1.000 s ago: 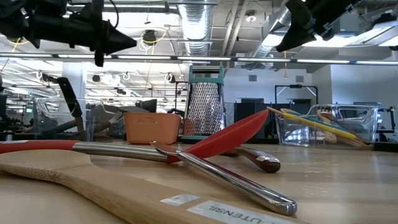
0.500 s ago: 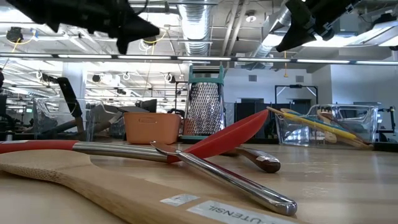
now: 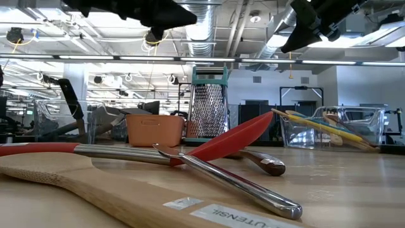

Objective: Pick & Place Kitchen Items
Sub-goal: Put the silver knife into the orange bin

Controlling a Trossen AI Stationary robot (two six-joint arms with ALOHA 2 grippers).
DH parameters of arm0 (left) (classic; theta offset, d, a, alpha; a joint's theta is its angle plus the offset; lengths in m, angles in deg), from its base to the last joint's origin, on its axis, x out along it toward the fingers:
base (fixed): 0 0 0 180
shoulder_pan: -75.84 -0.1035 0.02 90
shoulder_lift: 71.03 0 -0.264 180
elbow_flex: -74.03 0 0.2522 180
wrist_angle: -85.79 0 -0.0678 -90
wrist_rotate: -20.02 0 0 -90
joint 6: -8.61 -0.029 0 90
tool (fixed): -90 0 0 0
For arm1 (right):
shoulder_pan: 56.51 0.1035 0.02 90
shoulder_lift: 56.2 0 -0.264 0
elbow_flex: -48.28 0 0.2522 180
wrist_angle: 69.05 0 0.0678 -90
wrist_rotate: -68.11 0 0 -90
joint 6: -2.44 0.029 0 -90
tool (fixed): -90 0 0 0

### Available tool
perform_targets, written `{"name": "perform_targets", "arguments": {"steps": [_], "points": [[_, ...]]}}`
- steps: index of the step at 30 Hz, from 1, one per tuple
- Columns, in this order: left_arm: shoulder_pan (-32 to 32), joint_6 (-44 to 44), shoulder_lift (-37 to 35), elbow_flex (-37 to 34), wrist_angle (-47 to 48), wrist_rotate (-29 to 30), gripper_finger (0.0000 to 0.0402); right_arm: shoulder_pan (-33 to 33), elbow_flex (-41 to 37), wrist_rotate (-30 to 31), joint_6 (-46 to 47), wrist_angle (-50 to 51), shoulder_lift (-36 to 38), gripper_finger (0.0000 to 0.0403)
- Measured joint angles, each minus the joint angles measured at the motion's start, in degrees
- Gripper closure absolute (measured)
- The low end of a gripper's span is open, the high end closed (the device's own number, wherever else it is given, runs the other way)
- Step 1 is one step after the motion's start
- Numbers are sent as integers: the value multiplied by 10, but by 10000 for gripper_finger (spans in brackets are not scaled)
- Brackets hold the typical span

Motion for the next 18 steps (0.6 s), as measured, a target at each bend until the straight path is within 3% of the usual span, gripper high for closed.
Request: {"name": "perform_targets", "arguments": {"steps": [6,11,18], "points": [[23,-2,51,47,73,0,401,0,0,0,0,1,0,401],[48,-3,101,88,128,-37,401,0,0,0,0,0,0,401],[78,-70,155,132,187,-67,401,0,0,0,0,0,0,401]]}}
